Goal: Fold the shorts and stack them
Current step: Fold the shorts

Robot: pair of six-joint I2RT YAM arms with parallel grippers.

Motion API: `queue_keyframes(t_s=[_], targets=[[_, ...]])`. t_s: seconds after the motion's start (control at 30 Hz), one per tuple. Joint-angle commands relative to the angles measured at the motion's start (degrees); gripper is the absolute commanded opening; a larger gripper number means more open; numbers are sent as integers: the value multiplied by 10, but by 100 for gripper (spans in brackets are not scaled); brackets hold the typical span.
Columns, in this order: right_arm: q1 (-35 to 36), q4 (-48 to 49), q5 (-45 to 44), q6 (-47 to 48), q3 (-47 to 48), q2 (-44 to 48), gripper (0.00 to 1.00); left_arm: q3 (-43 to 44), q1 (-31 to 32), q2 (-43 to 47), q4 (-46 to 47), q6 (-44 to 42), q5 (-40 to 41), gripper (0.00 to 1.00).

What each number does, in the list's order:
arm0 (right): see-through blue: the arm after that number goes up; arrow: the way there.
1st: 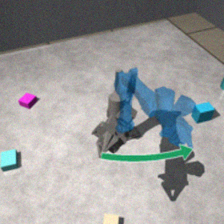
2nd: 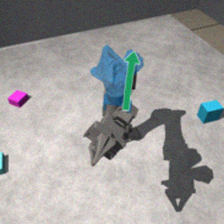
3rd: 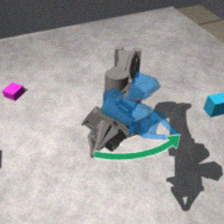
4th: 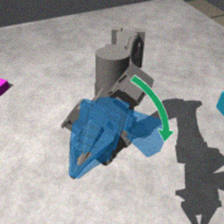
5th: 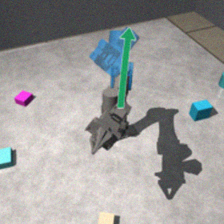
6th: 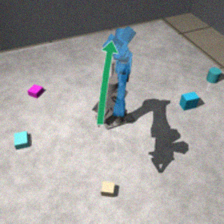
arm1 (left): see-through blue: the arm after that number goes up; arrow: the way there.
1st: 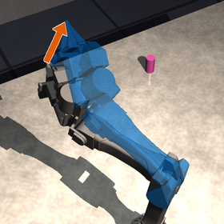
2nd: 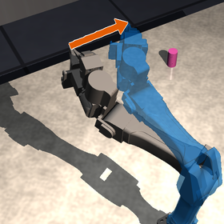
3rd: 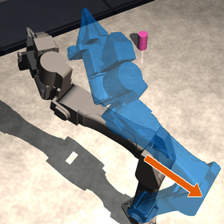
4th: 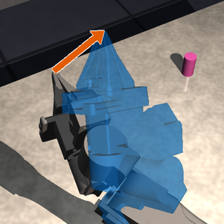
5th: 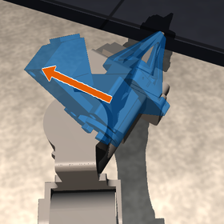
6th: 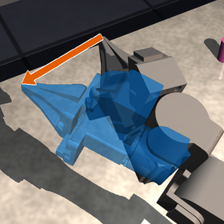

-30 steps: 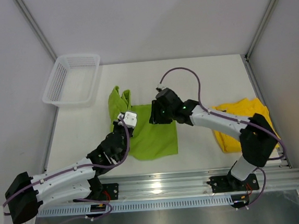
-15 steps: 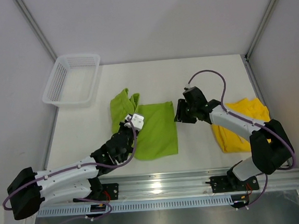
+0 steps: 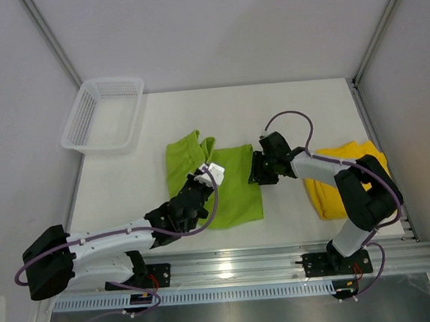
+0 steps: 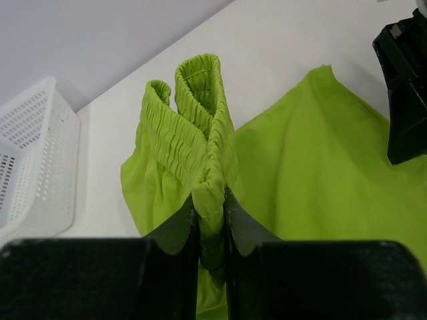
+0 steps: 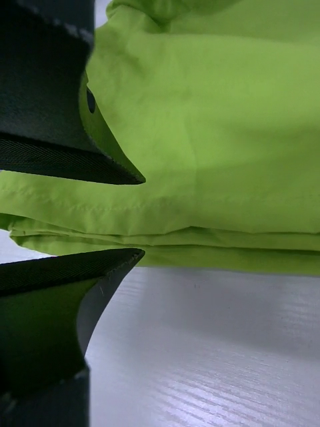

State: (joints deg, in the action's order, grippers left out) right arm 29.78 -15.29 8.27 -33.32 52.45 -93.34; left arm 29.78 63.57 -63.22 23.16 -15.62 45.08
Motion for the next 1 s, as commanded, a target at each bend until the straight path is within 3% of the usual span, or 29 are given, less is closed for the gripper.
queue_keyframes(t_s=[0.0, 0.23, 0.53, 0.8, 0.97], targets=[[-5, 34, 0, 12, -2, -23, 45, 37, 9, -18, 15, -10, 24, 0], [-6, 56, -4, 12, -16, -47, 42, 46, 24, -52, 32, -1, 14, 0], [-6, 64, 4, 9, -21, -66, 37, 96, 63, -187, 67, 12, 46, 0], [-7, 77, 27, 2, -25, -72, 36, 205, 71, -295, -2, 90, 117, 0], [-9, 80, 32, 0, -27, -70, 36, 253, 74, -336, -38, 130, 121, 0]])
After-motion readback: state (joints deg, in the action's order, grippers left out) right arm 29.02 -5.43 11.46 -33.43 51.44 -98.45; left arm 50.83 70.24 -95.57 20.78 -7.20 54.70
